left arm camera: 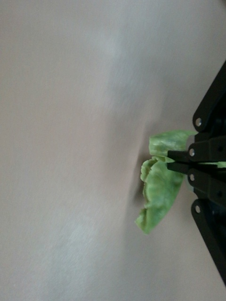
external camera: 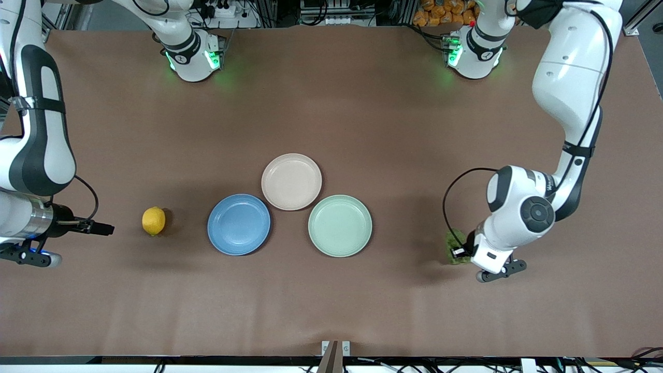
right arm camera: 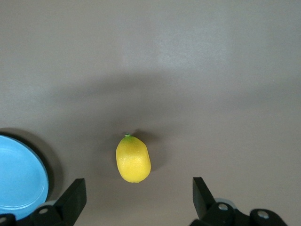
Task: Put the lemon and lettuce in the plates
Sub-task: 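Carry the lettuce onto the pink plate while the right gripper grasps the lemon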
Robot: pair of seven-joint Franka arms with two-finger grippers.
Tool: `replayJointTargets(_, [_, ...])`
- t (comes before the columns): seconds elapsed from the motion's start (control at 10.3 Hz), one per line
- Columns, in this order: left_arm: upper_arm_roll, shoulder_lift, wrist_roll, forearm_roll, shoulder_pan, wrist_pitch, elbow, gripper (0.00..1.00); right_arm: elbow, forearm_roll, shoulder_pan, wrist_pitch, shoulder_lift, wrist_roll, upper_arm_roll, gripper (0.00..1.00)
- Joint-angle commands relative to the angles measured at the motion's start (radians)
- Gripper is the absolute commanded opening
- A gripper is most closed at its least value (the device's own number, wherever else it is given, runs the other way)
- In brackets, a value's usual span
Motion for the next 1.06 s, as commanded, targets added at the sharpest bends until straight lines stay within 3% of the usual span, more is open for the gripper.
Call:
replayJointTargets(0.0, [0.008,-0.083,-0.155,0.031,-0.076,-0.057,-0.028,0.0,0.0,0.011,-0.014,-0.007,0.014,-0.001,0.007,1.0])
replayJointTargets(0.58, [0.008,-0.105,-0.455,0.025,-0.326,-0.057,-0.012,0.0,-0.037,0.004,-0.008,-0.014,0.016,0.005,0.005,1.0])
replayJointTargets(0.97, [0.009,-0.095,-0.597,0.013,-0.505,-0.042,-0.005,0.0,-0.133,0.01,0.005,0.104,0.014,0.017,0.007,1.0])
